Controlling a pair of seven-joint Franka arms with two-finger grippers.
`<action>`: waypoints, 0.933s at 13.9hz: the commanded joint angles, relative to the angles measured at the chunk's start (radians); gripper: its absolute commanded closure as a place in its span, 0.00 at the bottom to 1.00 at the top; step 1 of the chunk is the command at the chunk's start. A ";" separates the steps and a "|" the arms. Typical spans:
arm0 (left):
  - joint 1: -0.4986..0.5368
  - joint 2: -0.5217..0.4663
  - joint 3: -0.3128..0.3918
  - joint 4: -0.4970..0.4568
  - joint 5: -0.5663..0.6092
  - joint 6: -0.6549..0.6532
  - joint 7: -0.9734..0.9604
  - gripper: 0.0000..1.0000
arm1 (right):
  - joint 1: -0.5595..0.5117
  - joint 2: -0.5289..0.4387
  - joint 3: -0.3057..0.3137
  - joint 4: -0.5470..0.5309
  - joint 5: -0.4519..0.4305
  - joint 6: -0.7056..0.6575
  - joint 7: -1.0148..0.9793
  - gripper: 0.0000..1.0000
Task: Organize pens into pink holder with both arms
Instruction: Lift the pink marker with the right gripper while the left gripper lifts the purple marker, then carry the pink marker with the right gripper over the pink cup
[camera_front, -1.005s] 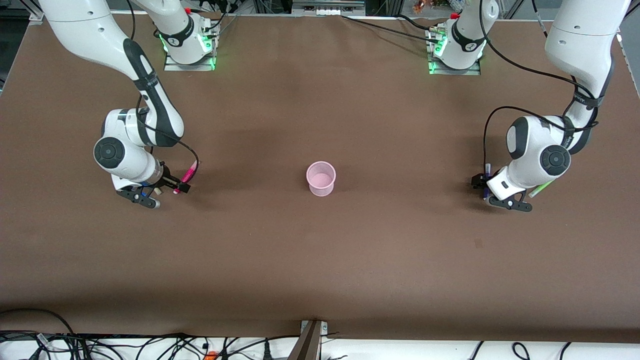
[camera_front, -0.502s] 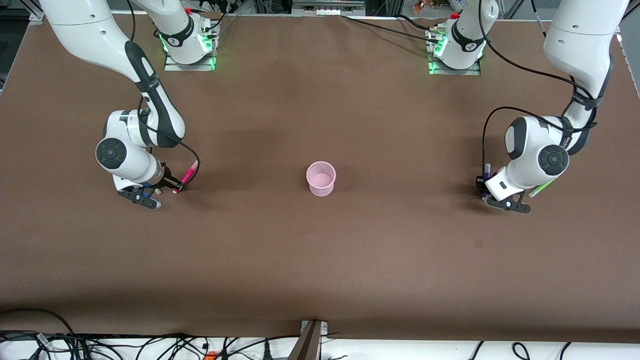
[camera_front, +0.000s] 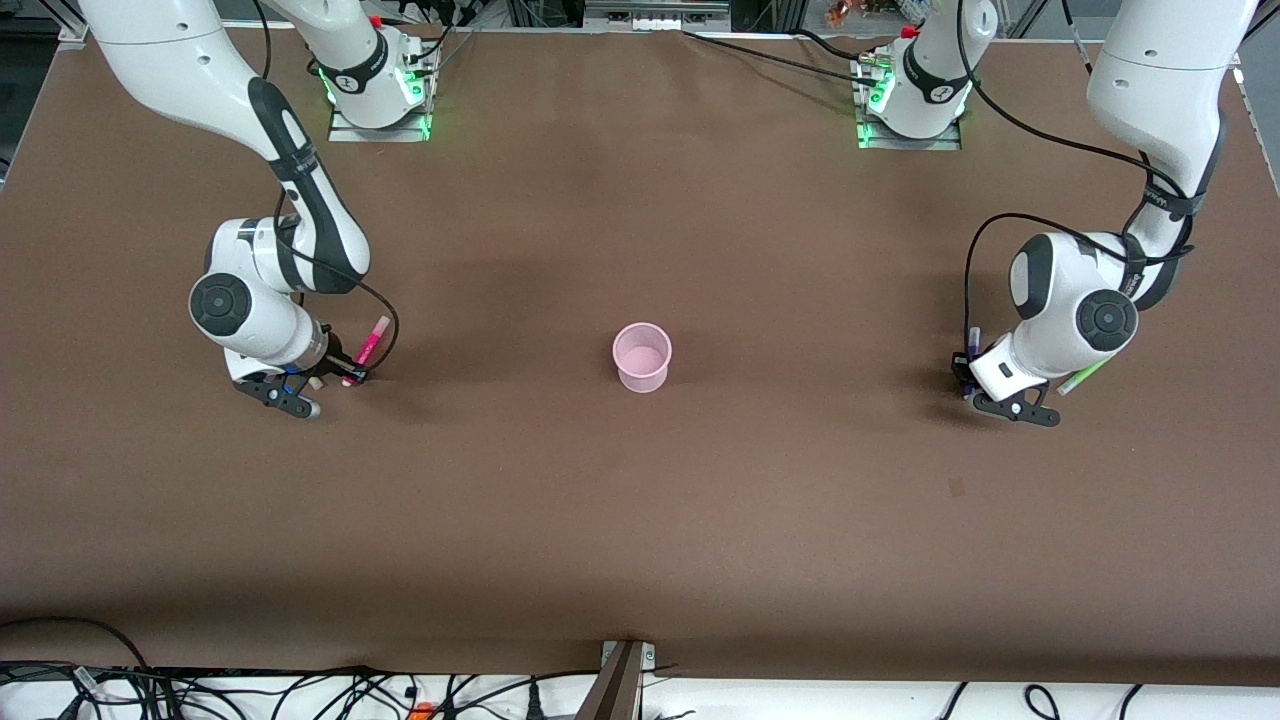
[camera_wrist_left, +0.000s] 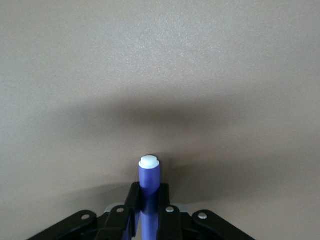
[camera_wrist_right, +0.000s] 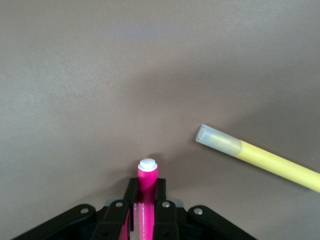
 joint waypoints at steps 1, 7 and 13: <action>0.002 -0.008 -0.004 0.017 0.013 -0.009 0.014 1.00 | 0.004 -0.101 0.044 0.019 0.006 -0.128 0.115 1.00; 0.006 -0.037 -0.004 0.133 0.002 -0.194 0.064 1.00 | 0.007 -0.151 0.205 0.213 -0.001 -0.361 0.485 1.00; 0.017 -0.063 -0.037 0.282 -0.021 -0.414 0.128 1.00 | 0.196 -0.112 0.219 0.405 -0.224 -0.423 0.876 1.00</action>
